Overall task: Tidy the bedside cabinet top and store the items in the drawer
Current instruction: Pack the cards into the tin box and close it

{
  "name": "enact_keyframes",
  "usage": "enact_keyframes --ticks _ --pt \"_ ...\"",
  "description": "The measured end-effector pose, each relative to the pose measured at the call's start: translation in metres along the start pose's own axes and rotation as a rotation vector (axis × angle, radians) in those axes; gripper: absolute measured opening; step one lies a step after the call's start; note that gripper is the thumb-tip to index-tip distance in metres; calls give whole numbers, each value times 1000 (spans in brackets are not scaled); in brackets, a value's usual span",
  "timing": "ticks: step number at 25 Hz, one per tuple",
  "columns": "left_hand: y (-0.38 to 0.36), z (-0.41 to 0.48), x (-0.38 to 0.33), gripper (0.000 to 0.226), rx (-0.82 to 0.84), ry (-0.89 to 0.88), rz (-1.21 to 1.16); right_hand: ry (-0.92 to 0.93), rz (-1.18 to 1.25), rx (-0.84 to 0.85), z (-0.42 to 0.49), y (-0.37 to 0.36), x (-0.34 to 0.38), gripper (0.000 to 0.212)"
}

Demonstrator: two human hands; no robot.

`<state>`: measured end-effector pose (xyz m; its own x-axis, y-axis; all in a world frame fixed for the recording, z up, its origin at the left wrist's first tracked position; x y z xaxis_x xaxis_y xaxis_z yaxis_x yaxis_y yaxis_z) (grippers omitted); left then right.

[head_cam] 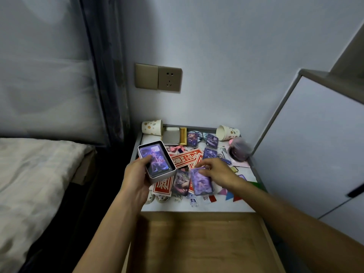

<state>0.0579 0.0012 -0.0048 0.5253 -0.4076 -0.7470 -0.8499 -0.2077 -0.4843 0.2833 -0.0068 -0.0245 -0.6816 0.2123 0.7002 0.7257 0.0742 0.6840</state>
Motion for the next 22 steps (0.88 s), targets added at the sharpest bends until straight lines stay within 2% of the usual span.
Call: enact_keyframes --ticks 5,8,11,16,20,22 --pt "8 1 -5 11 -27 -16 16 -45 -110 27 30 -36 15 39" --pt "10 5 -7 12 -21 -15 7 -83 -180 17 38 -43 15 41" --pt "8 7 -8 13 -15 -10 -3 -110 -254 37 42 -46 17 38" --pt "8 6 -6 15 -27 -2 1 -139 -359 61 47 -46 23 19" --pt "9 6 -8 15 -18 -7 0 -142 -308 59 44 -37 25 23" --pt "10 7 -7 14 -20 -12 -1 -123 -275 59 38 -25 27 16"
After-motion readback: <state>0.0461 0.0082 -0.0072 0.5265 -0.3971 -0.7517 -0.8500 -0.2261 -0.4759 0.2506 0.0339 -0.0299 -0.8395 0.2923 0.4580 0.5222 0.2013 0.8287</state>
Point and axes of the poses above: each hand's wrist, its own z-axis towards the middle knuckle, its own y-axis out of the back of the hand, x = y × z, the point moved 1 cm from there along z, towards the middle knuckle
